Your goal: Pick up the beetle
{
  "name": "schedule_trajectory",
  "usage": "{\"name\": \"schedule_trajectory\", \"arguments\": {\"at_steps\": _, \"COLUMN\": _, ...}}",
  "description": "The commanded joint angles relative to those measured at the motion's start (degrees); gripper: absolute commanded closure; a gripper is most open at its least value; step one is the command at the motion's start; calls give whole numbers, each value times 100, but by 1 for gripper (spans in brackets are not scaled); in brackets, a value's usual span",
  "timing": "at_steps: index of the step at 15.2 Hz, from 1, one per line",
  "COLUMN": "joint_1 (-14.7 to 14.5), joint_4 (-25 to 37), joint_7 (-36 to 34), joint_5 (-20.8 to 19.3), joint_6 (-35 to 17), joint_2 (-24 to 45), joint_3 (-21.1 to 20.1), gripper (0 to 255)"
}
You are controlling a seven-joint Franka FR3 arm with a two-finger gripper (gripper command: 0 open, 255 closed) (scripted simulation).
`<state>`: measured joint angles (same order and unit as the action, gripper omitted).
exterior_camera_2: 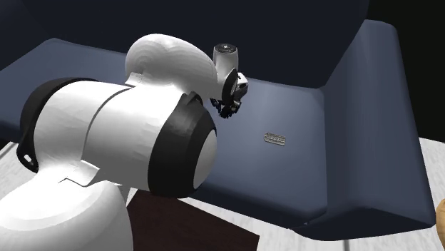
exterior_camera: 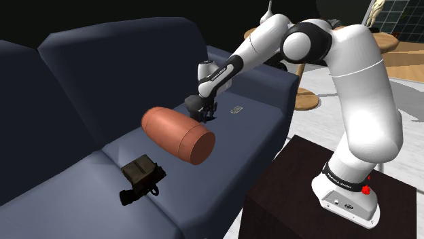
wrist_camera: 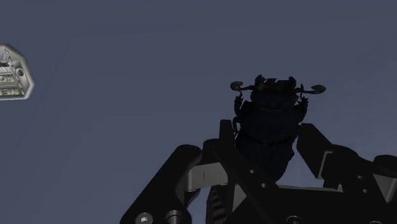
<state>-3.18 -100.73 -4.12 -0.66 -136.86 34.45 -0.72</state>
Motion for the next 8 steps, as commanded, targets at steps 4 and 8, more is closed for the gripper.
{"name": "schedule_trajectory", "arguments": {"at_steps": 4, "joint_1": 1, "joint_4": -4, "joint_7": 1, "joint_5": 4, "joint_6": 261, "joint_2": -265, "joint_3": -3, "gripper": 255}}
{"name": "schedule_trajectory", "arguments": {"at_steps": 8, "joint_1": 2, "joint_4": 15, "joint_7": 2, "joint_5": 6, "joint_6": 381, "joint_2": -367, "joint_3": -4, "gripper": 255}}
